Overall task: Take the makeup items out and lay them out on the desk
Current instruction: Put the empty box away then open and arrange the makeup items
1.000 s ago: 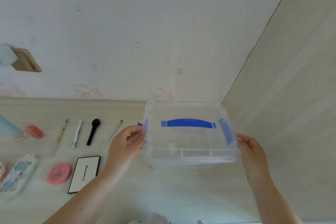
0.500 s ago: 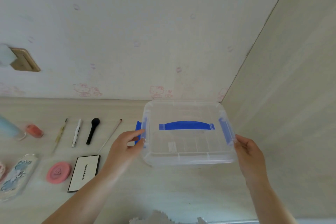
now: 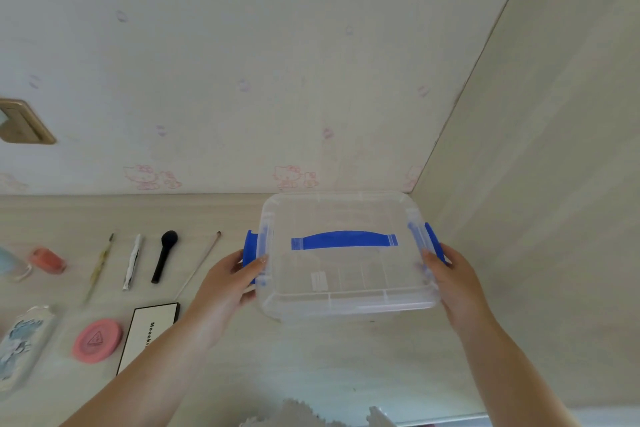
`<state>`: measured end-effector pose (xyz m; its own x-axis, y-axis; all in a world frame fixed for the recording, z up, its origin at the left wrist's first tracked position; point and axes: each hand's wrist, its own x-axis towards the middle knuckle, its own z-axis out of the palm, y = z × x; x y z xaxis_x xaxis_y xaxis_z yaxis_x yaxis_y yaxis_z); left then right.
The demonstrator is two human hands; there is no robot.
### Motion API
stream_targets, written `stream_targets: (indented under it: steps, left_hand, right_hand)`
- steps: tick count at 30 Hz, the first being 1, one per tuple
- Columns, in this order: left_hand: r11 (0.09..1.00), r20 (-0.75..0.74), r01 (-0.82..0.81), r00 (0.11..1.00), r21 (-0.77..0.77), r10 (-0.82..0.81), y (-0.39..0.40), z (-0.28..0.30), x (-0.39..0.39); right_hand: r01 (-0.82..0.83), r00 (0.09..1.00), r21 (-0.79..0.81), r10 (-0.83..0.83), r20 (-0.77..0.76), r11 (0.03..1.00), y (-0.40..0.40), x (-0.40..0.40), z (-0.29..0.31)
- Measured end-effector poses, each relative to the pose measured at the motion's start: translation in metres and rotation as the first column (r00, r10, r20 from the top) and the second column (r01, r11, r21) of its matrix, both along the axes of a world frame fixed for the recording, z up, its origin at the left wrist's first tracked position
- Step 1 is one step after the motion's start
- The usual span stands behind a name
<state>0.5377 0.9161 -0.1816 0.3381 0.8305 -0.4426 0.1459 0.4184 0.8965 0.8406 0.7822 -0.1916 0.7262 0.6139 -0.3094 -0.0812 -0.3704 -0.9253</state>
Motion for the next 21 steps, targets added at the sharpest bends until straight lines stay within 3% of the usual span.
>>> stream_targets:
  steps: [5,12,21]
  left_hand:
    - [0.984,-0.074,-0.063,0.994,0.164,0.076,-0.003,0.006,0.005]
    - [0.919,-0.244,-0.039,0.959,0.391,0.145,-0.013,0.003,0.021]
    - [0.875,-0.299,-0.007,0.939,0.484,0.172,-0.008,-0.008,0.022]
  right_hand:
    - [0.043,0.986,0.039,-0.049,0.157,0.998,-0.001,-0.004,0.002]
    - [0.026,0.984,0.01,-0.027,0.175,1.0,0.0,-0.004,0.001]
    - [0.028,0.974,0.001,-0.028,0.225,1.0,0.0,-0.005,0.003]
